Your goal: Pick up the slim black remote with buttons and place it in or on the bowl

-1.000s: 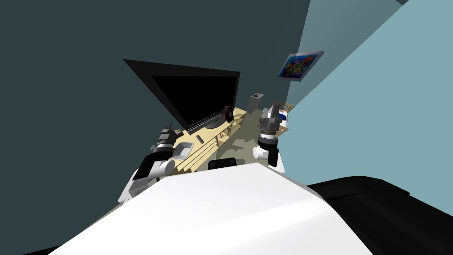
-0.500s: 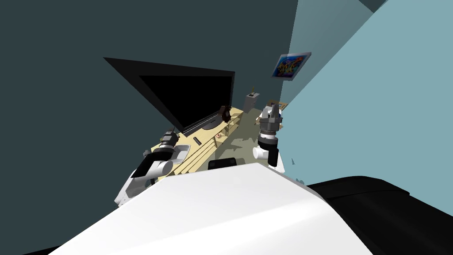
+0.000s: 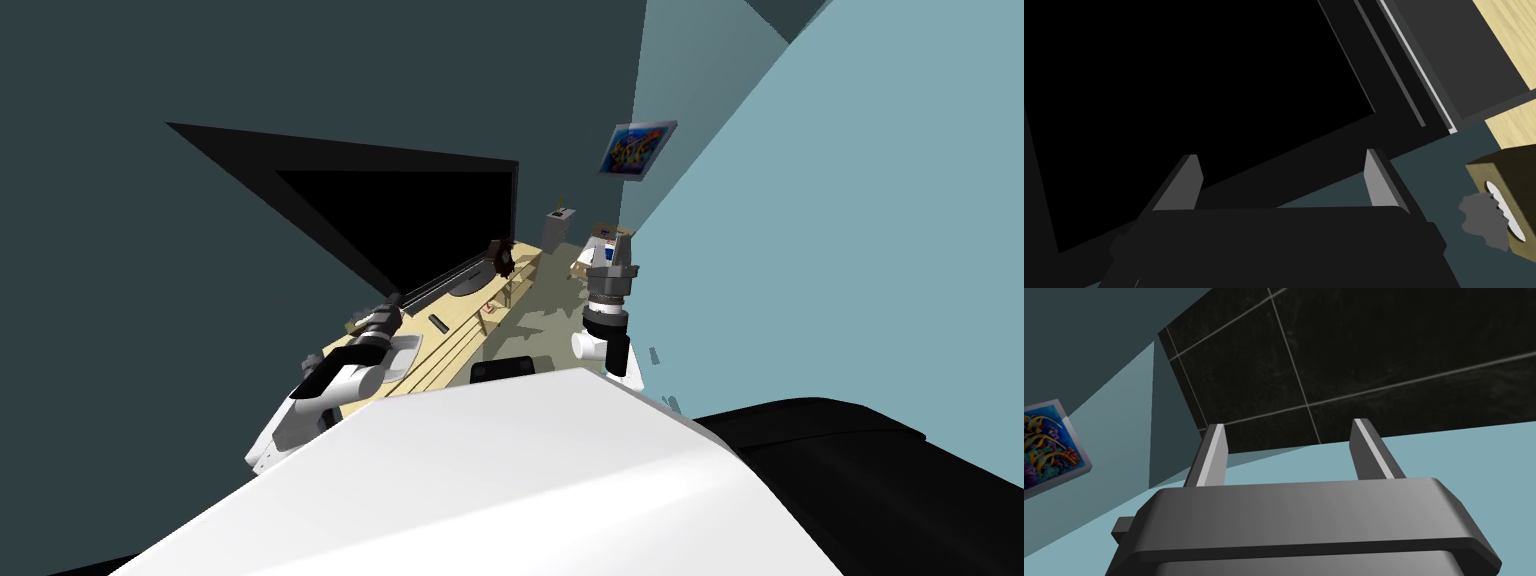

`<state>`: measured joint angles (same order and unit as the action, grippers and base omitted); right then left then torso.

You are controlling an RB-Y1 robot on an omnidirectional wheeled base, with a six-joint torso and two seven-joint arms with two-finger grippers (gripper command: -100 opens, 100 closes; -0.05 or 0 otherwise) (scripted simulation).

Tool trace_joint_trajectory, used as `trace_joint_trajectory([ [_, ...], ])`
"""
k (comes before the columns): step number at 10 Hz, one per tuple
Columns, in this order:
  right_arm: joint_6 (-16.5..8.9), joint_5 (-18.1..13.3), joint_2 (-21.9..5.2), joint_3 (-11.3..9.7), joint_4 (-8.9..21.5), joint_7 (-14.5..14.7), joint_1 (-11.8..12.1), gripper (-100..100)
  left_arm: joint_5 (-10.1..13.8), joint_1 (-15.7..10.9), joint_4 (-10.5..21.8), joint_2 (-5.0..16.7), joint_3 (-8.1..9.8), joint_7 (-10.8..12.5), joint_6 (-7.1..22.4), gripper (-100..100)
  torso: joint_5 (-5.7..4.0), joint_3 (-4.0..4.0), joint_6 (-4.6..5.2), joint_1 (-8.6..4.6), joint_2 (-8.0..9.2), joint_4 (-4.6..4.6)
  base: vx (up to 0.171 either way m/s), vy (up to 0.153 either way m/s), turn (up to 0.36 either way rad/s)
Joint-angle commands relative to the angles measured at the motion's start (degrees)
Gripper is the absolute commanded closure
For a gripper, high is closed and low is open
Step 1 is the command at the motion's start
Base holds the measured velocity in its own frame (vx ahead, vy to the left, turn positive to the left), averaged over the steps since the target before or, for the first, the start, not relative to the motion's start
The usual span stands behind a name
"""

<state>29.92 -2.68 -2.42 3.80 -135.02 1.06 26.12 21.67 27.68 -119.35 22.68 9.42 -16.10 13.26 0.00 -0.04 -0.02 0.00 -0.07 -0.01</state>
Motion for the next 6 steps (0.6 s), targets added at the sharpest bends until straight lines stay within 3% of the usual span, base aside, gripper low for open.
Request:
trace_joint_trajectory([
  [1, 0.00, 0.00, 0.00, 0.00, 0.00, 0.00, 0.00, 0, 0.24, -0.19, 0.72, 0.01, -0.06, -0.98, 2.54, -100, 0.00, 0.00, 0.00, 0.00, 0.00, 0.00, 0.019, -0.001, -0.101],
  [6, 0.00, 0.00, 0.00, 0.01, 0.00, 0.00, 0.01, 0, 3.17, 0.54, 4.49, 2.26, 0.87, -4.92, 10.30, -100, 0.01, -0.02, -0.03, 0.01, -0.03, -0.01, 0.027, -0.001, -0.160],
])
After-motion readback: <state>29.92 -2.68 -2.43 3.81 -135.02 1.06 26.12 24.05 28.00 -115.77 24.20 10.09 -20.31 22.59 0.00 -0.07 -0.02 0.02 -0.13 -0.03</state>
